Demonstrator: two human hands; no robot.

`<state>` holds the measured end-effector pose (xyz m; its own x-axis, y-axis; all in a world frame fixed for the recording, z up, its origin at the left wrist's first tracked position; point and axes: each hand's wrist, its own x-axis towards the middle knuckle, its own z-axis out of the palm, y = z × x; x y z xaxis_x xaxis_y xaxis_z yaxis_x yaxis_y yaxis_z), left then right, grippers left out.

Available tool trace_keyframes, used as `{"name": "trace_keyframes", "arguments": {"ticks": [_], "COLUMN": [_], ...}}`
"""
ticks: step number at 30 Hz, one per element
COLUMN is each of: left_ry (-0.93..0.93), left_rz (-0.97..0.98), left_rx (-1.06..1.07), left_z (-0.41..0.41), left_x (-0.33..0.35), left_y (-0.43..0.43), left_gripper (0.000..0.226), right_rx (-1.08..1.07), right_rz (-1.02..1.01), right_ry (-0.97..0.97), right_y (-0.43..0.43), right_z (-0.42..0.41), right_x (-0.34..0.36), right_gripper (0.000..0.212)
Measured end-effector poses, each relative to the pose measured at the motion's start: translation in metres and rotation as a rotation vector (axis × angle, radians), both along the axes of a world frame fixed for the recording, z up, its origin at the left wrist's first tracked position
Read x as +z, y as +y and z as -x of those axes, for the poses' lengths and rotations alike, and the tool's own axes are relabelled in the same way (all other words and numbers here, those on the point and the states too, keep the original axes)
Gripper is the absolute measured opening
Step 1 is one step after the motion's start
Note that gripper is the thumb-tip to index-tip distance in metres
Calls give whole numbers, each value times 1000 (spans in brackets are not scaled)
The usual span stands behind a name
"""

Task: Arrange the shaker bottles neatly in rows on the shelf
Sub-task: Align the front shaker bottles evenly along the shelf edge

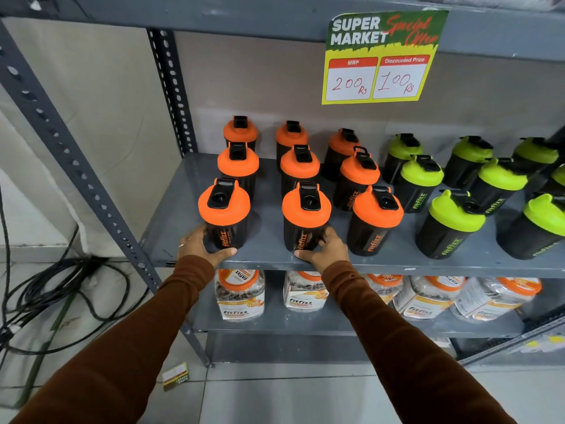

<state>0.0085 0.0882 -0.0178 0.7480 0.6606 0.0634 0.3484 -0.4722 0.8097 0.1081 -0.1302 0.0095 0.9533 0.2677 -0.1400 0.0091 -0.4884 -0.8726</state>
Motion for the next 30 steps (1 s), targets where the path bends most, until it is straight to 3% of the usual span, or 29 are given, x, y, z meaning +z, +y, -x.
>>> {"name": "trace_keyframes", "arguments": {"ticks": [25,30], "left_ry": [1,41], "left_rz": [31,38], "left_rx": [-7,1], "left_z": [-1,-1], "left_x": [-2,-8], "left_y": [0,5], "left_gripper": [65,74], "right_rx": [10,6], "right_rz": [0,-17], "right_ry": [4,-2], "right_y": [0,-1], "right_z": [-2,-2], "right_x": [-2,-3], "right_gripper": [66,64]}}
